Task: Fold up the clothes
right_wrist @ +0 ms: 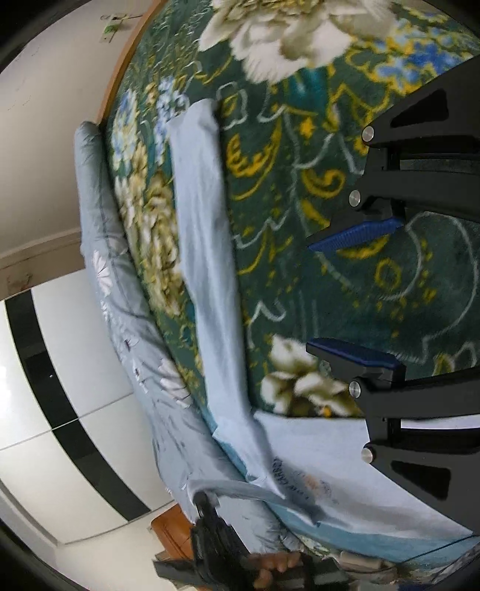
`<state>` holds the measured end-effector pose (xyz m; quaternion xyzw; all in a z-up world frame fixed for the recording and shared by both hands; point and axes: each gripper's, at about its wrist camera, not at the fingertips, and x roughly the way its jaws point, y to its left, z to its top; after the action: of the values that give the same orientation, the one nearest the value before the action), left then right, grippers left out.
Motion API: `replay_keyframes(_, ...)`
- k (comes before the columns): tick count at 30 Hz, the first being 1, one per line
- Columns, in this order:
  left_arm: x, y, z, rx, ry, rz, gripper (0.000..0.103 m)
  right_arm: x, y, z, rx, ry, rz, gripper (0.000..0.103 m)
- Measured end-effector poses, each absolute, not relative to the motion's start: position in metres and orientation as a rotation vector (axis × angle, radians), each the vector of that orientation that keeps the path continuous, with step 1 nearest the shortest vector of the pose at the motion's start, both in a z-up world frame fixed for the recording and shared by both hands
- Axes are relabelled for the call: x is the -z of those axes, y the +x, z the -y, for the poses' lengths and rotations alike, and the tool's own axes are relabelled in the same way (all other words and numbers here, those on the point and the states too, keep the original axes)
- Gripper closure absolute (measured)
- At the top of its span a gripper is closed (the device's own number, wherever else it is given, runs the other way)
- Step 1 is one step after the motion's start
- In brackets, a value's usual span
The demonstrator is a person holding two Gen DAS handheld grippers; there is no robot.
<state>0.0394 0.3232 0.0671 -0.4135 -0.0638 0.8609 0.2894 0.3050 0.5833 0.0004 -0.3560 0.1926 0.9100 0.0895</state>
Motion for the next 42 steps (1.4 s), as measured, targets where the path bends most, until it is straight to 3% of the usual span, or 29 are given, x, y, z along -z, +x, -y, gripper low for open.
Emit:
replay_keyframes(6,-0.03,0.023,-0.351,-2.285,-1.183,0.111,0.09,0.013,0.317,-0.58,-2.684,-1.091,-0.561,0.053)
replay_keyframes(7,-0.025,0.022,-0.353,-2.271,-1.196,0.116,0.084,0.013,0.318,-0.579,-2.683,-1.094,-0.557,0.053)
replay_keyframes(10,-0.014,0.024,-0.357,-2.226,-1.233,0.118,0.04,0.013,0.317,-0.576,-2.683,-1.095,-0.539,0.053)
replay_keyframes(17,-0.038,0.046,-0.316,-2.241,-1.107,0.174,0.039,0.008,0.315,-0.579,-2.695,-1.082,-0.567,0.053)
replay_keyframes(23,-0.052,0.071,-0.209,-2.554,-1.104,0.164,0.034,-0.016,0.321,-0.626,-2.674,-0.955,-0.655,0.053)
replay_keyframes(33,-0.018,0.138,-0.066,-2.739,-1.194,0.44,0.034,0.014,0.305,-0.758,-2.259,-0.743,-1.305,0.053)
replay_keyframes(38,-0.011,0.161,-0.046,-2.722,-1.16,0.534,0.033,-0.004,0.285,-0.754,-2.267,-0.709,-1.278,0.054)
replay_keyframes(39,-0.011,0.164,-0.045,-2.715,-1.149,0.537,0.034,-0.008,0.281,-0.753,-2.271,-0.703,-1.267,0.067)
replay_keyframes(40,-0.01,0.167,-0.045,-2.708,-1.139,0.54,0.034,-0.012,0.277,-0.752,-2.276,-0.698,-1.257,0.094)
replay_keyframes(42,-0.009,0.169,-0.046,-2.696,-1.128,0.522,0.033,-0.021,0.268,-0.75,-2.284,-0.686,-1.236,0.098)
